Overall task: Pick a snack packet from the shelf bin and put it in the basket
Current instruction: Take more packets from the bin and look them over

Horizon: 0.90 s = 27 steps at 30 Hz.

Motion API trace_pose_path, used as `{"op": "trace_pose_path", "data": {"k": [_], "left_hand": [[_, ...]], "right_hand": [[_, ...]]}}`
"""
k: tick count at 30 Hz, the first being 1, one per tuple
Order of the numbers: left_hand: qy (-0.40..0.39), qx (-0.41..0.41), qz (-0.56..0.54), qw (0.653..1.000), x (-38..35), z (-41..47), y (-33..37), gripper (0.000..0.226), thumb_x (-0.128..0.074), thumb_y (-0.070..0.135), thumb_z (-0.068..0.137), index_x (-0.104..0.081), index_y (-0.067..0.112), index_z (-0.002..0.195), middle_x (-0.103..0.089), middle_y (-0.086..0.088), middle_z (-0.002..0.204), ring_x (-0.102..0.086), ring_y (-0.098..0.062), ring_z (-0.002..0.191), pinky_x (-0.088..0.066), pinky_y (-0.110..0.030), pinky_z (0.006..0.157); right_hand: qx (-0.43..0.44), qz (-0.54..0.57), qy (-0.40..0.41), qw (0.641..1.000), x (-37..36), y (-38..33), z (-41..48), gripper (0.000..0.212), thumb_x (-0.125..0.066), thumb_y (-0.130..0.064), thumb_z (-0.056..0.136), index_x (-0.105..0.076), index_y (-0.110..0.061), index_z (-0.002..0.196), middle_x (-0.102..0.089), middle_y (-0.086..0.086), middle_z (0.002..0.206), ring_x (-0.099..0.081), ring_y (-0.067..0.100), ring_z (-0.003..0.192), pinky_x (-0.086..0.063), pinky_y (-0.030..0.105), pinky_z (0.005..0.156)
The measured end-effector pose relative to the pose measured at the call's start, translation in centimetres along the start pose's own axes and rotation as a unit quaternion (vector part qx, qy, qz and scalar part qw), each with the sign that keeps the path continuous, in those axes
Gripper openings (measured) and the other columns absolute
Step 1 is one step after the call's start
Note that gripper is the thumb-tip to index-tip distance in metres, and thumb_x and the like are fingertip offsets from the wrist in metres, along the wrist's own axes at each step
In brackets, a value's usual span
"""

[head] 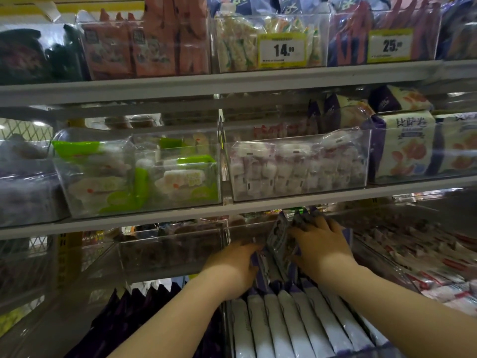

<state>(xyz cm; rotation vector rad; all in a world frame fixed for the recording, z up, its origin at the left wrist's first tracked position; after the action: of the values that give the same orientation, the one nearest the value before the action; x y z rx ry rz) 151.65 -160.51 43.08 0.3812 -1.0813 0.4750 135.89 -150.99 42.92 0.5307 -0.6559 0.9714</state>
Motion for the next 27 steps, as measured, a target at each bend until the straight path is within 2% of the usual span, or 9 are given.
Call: {"op": "trace_pose_path", "data": {"k": [4, 9, 12, 16, 20, 22, 24, 26, 27], "left_hand": [[0.000, 0.003, 0.002, 1.000, 0.0, -0.2, 0.0, 0.053, -0.049, 0.027, 0.097, -0.033, 0.040, 0.146, -0.034, 0.005, 0.153, -0.042, -0.024, 0.134, -0.039, -0.034, 0.105], [-0.006, 0.021, -0.024, 0.999, 0.4, -0.3, 0.6, 0.050, -0.051, 0.024, 0.095, -0.040, 0.039, 0.142, -0.042, 0.002, 0.148, -0.048, -0.025, 0.128, -0.045, -0.034, 0.100], [-0.013, 0.028, -0.020, 0.999, 0.7, -0.6, 1.0, 0.050, -0.051, 0.024, 0.095, -0.041, 0.035, 0.143, -0.043, -0.001, 0.148, -0.048, -0.027, 0.129, -0.044, -0.038, 0.103], [-0.002, 0.019, -0.003, 1.000, 0.9, -2.0, 1.3, 0.052, -0.051, 0.028, 0.096, -0.037, 0.033, 0.146, -0.034, -0.002, 0.153, -0.040, -0.027, 0.135, -0.038, -0.042, 0.109], [0.133, -0.014, -0.112, 0.985, 1.7, -5.0, 1.9, 0.035, -0.051, 0.027, 0.096, -0.058, 0.029, 0.130, -0.057, 0.002, 0.128, -0.057, -0.017, 0.110, -0.049, -0.036, 0.094], [0.198, -0.011, -0.175, 0.964, 2.0, -7.1, 2.9, 0.027, -0.052, 0.028, 0.097, -0.067, 0.024, 0.118, -0.067, 0.004, 0.111, -0.062, -0.013, 0.100, -0.049, -0.029, 0.087], [0.213, 0.017, -0.258, 0.942, 1.8, -9.1, 4.1, 0.024, -0.050, 0.030, 0.098, -0.071, 0.018, 0.101, -0.072, 0.001, 0.095, -0.067, -0.014, 0.086, -0.050, -0.027, 0.077], [0.145, 0.064, -0.397, 0.904, 1.2, -11.2, 5.5, 0.033, -0.046, 0.038, 0.099, -0.069, 0.013, 0.096, -0.072, -0.004, 0.091, -0.069, -0.011, 0.067, -0.052, -0.025, 0.060], [0.087, 0.090, -0.482, 0.867, 0.8, -12.4, 6.4, 0.038, -0.044, 0.043, 0.100, -0.068, 0.013, 0.099, -0.072, -0.004, 0.090, -0.068, -0.009, 0.061, -0.051, -0.022, 0.054]], "right_hand": [[-0.017, -0.026, -0.036, 0.999, -0.3, -1.0, 0.6, 0.073, -0.051, -0.044, 0.092, -0.014, -0.027, 0.153, -0.016, 0.008, 0.161, -0.001, 0.034, 0.147, 0.003, 0.054, 0.116], [-0.054, -0.003, -0.075, 0.996, 0.5, -1.7, 1.7, 0.080, -0.059, -0.045, 0.087, -0.015, -0.033, 0.152, -0.019, 0.011, 0.159, -0.005, 0.040, 0.145, 0.001, 0.060, 0.115], [-0.041, 0.011, -0.064, 0.997, 0.9, -2.0, 1.2, 0.070, -0.052, -0.049, 0.087, -0.020, -0.040, 0.149, -0.024, 0.009, 0.157, -0.007, 0.038, 0.145, 0.006, 0.062, 0.113], [-0.064, 0.071, 0.033, 0.995, 2.4, -0.5, -0.8, 0.059, -0.053, -0.055, 0.080, -0.040, -0.043, 0.136, -0.056, 0.002, 0.132, -0.030, 0.032, 0.134, -0.016, 0.052, 0.107], [-0.117, 0.192, -0.029, 0.974, 5.4, 1.0, -4.2, 0.053, -0.057, -0.066, 0.078, -0.048, -0.044, 0.125, -0.063, -0.002, 0.115, -0.040, 0.031, 0.127, -0.025, 0.048, 0.102], [-0.120, 0.282, -0.013, 0.952, 6.8, 1.1, -6.9, 0.049, -0.062, -0.062, 0.077, -0.051, -0.045, 0.122, -0.064, -0.004, 0.111, -0.050, 0.027, 0.119, -0.031, 0.044, 0.102], [-0.095, 0.419, 0.035, 0.902, 7.7, 0.5, -10.2, 0.041, -0.071, -0.046, 0.078, -0.057, -0.037, 0.116, -0.068, -0.003, 0.102, -0.062, 0.013, 0.096, -0.045, 0.034, 0.094], [-0.059, 0.517, 0.065, 0.852, 8.4, -0.8, -13.7, 0.039, -0.073, -0.027, 0.082, -0.060, -0.026, 0.118, -0.067, -0.007, 0.092, -0.060, -0.006, 0.068, -0.047, 0.011, 0.070], [-0.048, 0.553, 0.067, 0.829, 8.6, -1.4, -15.5, 0.040, -0.071, -0.021, 0.084, -0.058, -0.026, 0.122, -0.067, -0.009, 0.095, -0.059, -0.011, 0.066, -0.043, 0.005, 0.064]]}}
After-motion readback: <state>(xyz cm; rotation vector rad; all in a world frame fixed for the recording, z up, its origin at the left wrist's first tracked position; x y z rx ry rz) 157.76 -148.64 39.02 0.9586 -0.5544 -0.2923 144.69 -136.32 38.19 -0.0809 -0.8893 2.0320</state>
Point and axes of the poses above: each hand's wrist, its own z-axis towards the middle knuckle, its own x-axis out of the back of the hand, y = z × x, the point moved 1 cm from there along z, towards the middle knuckle
